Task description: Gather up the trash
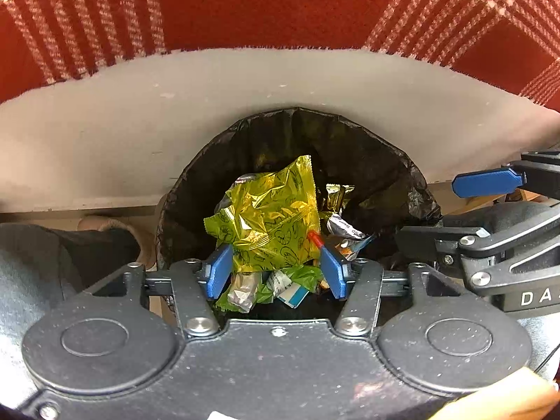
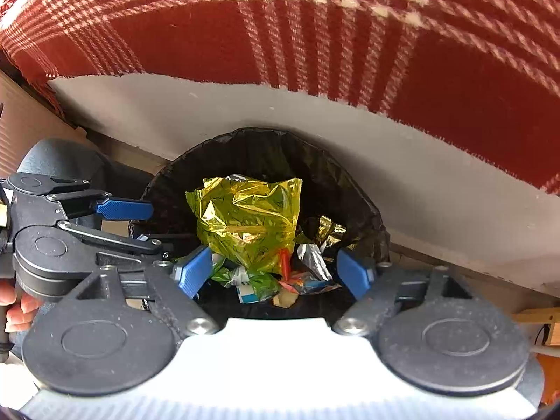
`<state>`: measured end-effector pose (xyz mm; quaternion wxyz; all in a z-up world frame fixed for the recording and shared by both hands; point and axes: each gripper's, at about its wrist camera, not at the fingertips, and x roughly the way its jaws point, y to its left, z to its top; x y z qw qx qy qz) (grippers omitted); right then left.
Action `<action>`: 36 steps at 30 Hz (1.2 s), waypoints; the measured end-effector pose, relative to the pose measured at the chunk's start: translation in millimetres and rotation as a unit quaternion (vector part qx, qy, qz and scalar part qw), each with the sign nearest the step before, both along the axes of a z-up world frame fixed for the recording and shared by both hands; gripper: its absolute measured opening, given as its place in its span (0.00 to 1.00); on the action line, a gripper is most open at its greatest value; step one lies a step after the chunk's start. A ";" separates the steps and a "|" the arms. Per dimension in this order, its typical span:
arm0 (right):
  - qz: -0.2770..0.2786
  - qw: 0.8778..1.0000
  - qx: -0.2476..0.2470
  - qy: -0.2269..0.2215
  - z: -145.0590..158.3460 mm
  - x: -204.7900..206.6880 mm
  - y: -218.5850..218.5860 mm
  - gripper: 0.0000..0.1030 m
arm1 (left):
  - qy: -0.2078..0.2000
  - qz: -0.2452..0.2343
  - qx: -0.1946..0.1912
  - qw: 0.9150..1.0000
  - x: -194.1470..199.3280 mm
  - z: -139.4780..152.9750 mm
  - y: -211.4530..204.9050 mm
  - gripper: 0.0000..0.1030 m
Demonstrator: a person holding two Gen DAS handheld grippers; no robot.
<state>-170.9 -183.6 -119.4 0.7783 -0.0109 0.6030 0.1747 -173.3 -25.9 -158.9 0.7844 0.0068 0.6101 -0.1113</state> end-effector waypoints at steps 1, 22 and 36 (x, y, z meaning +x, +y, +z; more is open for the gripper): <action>-0.002 1.000 0.001 0.001 -0.9 -0.9 -0.4 0.85 | 0.001 0.001 0.000 1.000 -0.1 -1.5 -0.1 0.53; -0.004 1.000 -0.001 0.010 -5.0 -7.5 1.2 0.86 | 0.013 0.027 0.016 0.999 -0.2 -4.9 3.5 0.82; -0.010 1.000 -0.006 0.014 -2.6 -8.2 -1.0 0.86 | 0.017 0.042 -0.001 0.999 -0.4 -4.4 9.9 0.94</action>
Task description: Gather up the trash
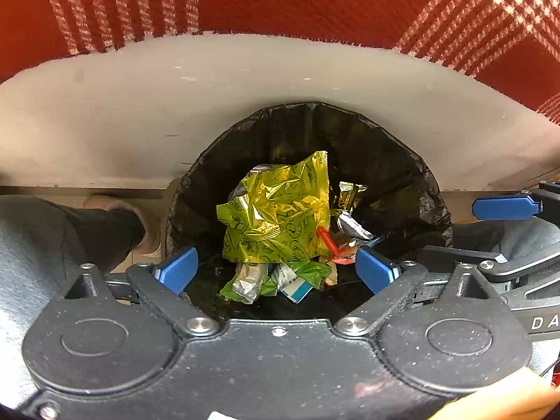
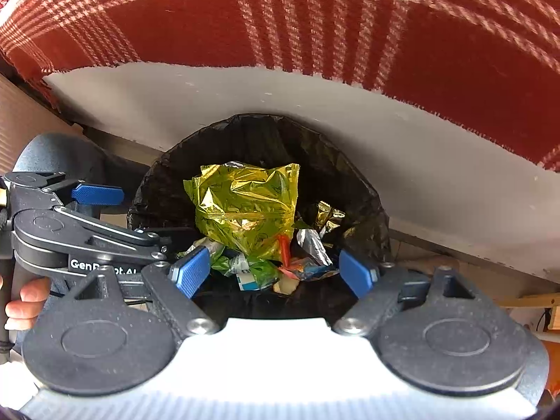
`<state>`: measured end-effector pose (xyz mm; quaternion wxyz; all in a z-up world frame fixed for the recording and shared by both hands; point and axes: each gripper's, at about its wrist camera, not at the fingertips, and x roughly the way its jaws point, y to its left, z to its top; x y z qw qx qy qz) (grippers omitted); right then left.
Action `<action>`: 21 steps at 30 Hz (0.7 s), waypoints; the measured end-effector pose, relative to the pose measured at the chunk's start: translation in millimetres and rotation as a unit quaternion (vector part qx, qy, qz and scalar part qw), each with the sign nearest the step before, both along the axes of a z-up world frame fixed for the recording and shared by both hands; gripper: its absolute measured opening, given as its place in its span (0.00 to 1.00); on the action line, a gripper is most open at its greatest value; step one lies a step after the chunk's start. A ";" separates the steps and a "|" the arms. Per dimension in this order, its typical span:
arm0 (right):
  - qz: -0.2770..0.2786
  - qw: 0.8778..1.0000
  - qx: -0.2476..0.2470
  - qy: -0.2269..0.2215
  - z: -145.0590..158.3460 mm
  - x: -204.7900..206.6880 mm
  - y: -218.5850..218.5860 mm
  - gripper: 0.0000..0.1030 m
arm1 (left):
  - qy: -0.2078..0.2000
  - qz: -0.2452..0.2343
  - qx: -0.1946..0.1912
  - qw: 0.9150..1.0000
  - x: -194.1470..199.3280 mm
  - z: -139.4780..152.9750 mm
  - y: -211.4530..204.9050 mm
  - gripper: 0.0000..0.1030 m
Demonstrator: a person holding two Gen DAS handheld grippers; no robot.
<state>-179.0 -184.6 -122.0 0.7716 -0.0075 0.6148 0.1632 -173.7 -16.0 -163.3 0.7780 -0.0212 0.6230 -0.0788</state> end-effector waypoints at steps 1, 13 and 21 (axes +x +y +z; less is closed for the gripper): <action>0.000 1.000 0.000 0.000 0.1 0.0 -0.4 0.86 | 0.001 0.001 -0.001 1.000 0.0 -0.1 0.3 0.94; -0.002 1.000 -0.002 0.001 0.4 -1.2 -0.6 0.86 | 0.007 0.005 -0.007 1.000 -0.2 -2.3 1.7 0.90; -0.002 1.000 -0.002 0.001 -0.4 -1.6 -0.1 0.86 | 0.006 0.005 -0.006 1.000 -0.5 -2.4 1.1 0.89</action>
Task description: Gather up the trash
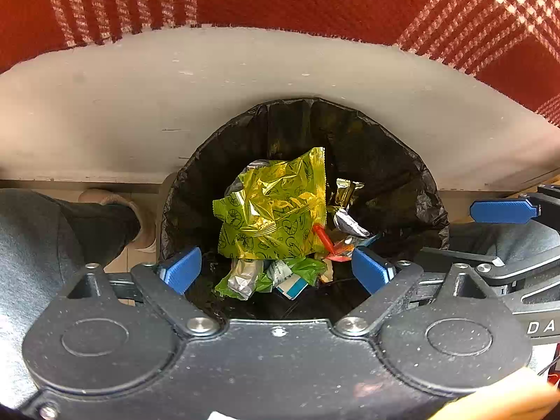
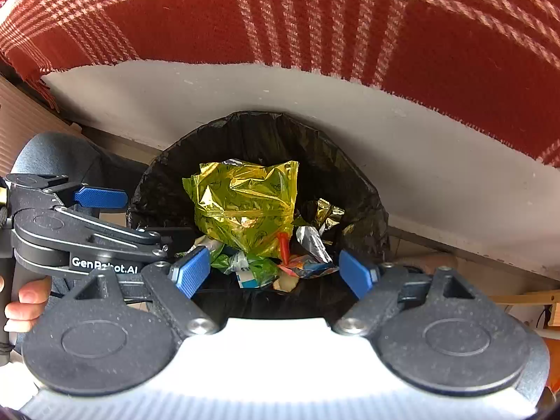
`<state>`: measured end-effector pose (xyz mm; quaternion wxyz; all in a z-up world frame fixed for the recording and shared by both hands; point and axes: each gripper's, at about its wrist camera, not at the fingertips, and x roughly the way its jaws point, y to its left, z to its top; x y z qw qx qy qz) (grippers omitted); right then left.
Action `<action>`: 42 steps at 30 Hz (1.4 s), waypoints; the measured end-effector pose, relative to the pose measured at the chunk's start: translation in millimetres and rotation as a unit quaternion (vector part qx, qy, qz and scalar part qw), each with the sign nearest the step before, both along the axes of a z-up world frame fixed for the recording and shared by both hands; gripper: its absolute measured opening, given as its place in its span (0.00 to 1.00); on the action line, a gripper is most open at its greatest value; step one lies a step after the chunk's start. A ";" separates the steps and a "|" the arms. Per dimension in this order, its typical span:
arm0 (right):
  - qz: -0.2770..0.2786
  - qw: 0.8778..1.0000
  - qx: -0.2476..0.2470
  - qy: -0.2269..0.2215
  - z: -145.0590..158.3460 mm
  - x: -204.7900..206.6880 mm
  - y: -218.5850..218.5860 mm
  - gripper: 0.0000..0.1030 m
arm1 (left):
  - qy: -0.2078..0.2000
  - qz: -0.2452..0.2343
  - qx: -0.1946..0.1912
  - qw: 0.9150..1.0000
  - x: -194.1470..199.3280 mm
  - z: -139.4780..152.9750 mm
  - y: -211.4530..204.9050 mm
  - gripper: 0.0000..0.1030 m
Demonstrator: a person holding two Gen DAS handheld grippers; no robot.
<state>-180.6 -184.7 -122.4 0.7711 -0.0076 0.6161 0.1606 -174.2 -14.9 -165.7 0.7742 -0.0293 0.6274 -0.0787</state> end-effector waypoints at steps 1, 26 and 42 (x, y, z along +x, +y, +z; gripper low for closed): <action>0.000 1.000 0.000 0.000 -0.2 -0.1 0.2 0.86 | -0.001 0.000 0.001 1.000 0.0 0.1 -0.1 0.89; -0.001 1.000 0.001 0.001 -0.9 0.8 0.2 0.86 | -0.007 -0.005 0.015 1.000 0.2 -0.4 0.2 0.91; -0.001 1.000 0.002 0.003 -2.5 -1.0 0.5 0.86 | -0.005 -0.004 0.017 1.000 -1.1 -1.7 -0.4 0.91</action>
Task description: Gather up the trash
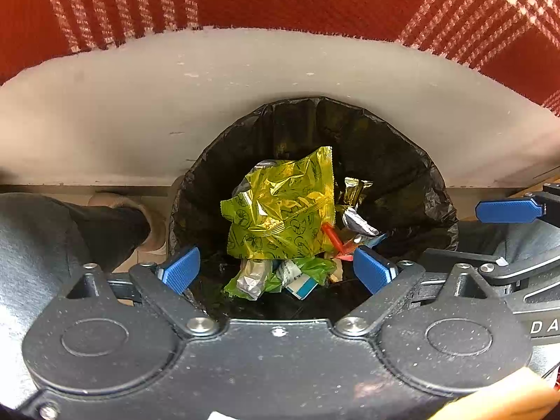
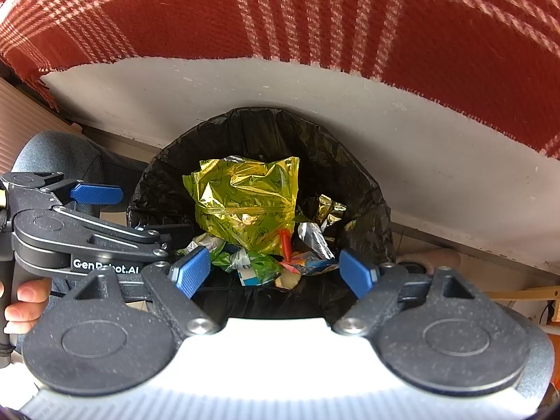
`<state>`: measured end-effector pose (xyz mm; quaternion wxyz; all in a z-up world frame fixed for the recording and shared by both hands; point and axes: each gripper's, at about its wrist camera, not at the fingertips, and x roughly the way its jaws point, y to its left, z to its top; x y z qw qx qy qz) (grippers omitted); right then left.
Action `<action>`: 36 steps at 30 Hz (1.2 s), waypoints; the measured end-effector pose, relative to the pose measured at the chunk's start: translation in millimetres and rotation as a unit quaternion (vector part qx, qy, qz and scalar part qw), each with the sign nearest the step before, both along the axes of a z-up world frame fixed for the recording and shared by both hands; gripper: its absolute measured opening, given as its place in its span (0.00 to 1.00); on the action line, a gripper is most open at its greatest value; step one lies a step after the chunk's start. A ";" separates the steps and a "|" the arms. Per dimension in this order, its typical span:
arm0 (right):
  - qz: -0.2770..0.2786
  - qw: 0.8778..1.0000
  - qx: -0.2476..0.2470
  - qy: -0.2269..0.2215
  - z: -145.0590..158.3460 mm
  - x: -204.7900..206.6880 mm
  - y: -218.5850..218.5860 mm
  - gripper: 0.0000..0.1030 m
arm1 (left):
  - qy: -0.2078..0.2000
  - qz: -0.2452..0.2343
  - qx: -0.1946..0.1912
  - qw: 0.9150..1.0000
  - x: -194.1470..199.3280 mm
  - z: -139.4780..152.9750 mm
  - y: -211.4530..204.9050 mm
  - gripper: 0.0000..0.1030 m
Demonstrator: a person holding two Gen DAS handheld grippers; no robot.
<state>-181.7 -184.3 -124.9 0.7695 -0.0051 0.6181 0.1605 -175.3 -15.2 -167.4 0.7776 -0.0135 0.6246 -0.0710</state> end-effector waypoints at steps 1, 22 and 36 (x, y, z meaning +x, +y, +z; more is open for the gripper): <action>0.000 1.000 0.000 0.000 0.0 0.3 -0.1 0.86 | 0.000 0.000 0.000 1.000 -0.1 0.0 0.5 0.91; 0.001 1.000 0.000 0.001 -1.0 1.2 -0.4 0.86 | 0.002 0.002 0.002 1.000 -0.8 -0.8 0.8 0.91; 0.002 1.000 0.001 0.001 -1.2 1.1 -1.3 0.86 | 0.002 0.002 0.002 1.000 -2.4 -1.2 0.2 0.91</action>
